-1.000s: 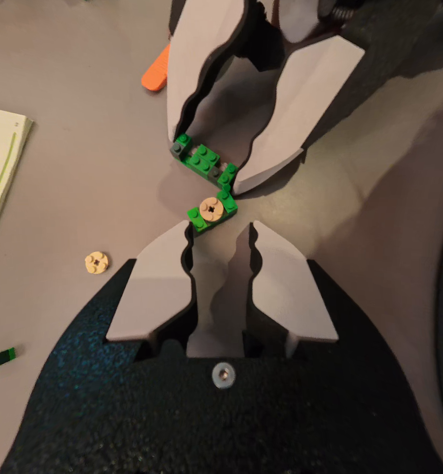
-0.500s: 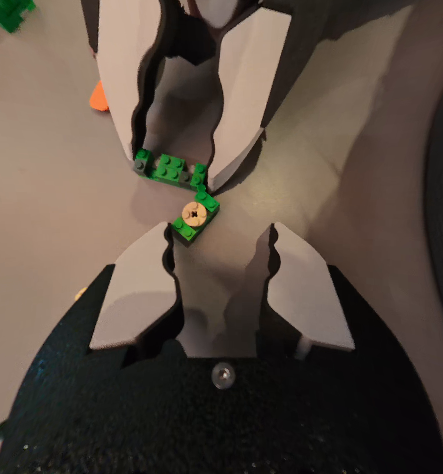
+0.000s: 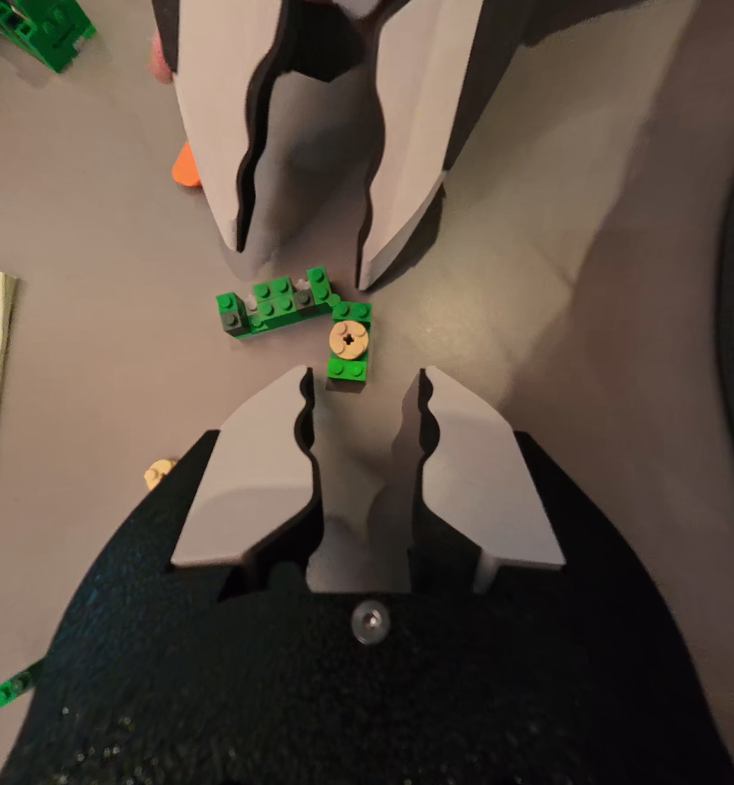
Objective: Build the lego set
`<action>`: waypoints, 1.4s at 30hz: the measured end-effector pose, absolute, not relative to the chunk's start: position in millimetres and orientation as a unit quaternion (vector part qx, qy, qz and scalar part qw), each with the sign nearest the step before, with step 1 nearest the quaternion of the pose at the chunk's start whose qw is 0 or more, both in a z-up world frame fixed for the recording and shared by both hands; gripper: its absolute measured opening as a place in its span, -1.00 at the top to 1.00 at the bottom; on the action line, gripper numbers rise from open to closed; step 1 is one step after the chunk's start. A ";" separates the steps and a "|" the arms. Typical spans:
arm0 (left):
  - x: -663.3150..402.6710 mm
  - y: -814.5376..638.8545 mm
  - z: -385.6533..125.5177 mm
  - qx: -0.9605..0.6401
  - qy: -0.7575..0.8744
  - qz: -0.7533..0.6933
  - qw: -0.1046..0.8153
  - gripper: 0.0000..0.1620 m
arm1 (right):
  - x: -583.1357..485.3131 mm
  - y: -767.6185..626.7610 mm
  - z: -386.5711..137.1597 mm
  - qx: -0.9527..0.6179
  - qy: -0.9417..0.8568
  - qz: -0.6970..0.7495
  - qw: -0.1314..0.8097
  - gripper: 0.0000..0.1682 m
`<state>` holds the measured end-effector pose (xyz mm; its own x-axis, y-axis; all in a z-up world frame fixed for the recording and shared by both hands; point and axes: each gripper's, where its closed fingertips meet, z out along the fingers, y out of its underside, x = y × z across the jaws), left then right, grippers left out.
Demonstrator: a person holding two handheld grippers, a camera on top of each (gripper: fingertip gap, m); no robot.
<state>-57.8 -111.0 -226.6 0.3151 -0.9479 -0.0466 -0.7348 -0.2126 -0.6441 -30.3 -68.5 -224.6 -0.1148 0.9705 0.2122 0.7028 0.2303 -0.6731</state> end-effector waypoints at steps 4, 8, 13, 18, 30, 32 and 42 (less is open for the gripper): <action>-54.7 -107.5 -225.8 -0.741 0.575 -0.187 0.292 0.50 | -33.5 -70.9 -215.5 -0.504 -0.771 0.251 0.297 0.31; -52.1 -104.8 -228.4 -0.734 0.583 -0.199 0.285 0.56 | -41.6 -73.1 -212.3 -0.464 -0.801 0.307 0.222 0.19; -52.2 -105.6 -229.2 -0.724 0.595 -0.202 0.285 0.80 | -48.7 -72.3 -224.5 -0.423 -0.836 0.304 0.173 0.20; -52.6 -107.4 -229.1 -0.720 0.596 -0.217 0.281 0.81 | -50.2 -74.6 -230.8 -0.419 -0.839 0.308 0.159 0.36; -49.6 -110.1 -229.0 -0.745 0.560 -0.206 0.297 0.81 | -43.8 -73.9 -229.0 -0.497 -0.796 0.265 0.224 0.36; -49.2 -110.5 -228.9 -0.749 0.554 -0.207 0.298 0.81 | -43.0 -74.0 -229.2 -0.505 -0.790 0.264 0.225 0.36; -44.9 -111.9 -225.1 -0.739 0.552 -0.203 0.329 0.30 | -38.1 -76.4 -227.1 -0.515 -0.777 0.262 0.248 0.17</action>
<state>-44.9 -111.9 -225.1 0.3090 -0.9490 -0.0633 -0.6813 -0.1744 -0.7110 -38.1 -76.4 -227.1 -0.3460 0.9311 0.1152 0.6709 0.3313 -0.6634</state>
